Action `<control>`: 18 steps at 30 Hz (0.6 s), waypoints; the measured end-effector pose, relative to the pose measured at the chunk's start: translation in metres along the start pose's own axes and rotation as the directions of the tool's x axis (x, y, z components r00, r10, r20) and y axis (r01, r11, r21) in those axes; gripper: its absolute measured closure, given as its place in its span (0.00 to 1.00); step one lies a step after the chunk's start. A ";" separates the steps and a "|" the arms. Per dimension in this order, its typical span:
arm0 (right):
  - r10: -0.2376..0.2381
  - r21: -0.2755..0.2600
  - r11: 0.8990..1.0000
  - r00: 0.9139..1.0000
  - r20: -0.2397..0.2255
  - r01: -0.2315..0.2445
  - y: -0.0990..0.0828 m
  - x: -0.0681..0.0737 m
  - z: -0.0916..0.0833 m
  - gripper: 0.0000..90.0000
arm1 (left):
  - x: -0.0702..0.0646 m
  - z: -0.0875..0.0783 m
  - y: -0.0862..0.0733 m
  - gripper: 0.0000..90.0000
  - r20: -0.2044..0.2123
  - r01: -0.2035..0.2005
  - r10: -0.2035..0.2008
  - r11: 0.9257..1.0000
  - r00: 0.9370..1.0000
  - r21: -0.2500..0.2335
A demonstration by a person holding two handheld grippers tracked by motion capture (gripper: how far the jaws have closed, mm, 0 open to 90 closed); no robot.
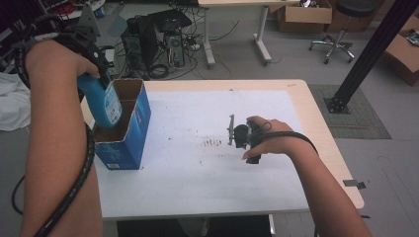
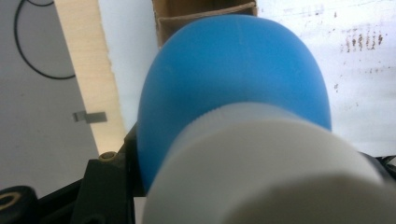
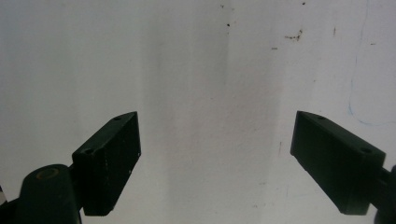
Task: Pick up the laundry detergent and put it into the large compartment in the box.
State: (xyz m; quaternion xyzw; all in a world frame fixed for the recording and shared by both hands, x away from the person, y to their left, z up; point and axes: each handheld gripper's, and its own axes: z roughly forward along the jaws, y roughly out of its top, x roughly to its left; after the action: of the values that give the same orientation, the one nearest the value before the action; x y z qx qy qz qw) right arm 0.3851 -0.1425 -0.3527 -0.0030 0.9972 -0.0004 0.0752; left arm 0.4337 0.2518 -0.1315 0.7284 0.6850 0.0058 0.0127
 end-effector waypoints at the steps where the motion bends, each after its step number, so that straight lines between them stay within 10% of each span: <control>1: -0.003 0.000 1.000 1.000 0.001 0.003 0.001 0.000 0.000 0.18 | 0.001 0.006 0.000 0.45 0.000 0.001 -0.001 1.000 1.000 -0.003; 18: -0.009 0.005 1.000 1.000 0.001 0.009 0.004 0.001 0.003 0.18 | 0.011 0.073 0.001 0.45 0.030 -0.008 0.006 0.999 1.000 0.046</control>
State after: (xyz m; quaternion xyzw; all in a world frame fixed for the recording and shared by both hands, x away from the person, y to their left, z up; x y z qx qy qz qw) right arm 0.3846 -0.1387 -0.3563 -0.0072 0.9971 -0.0035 0.0756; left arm 0.4377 0.2623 -0.2046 0.7309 0.6822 -0.0211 0.0060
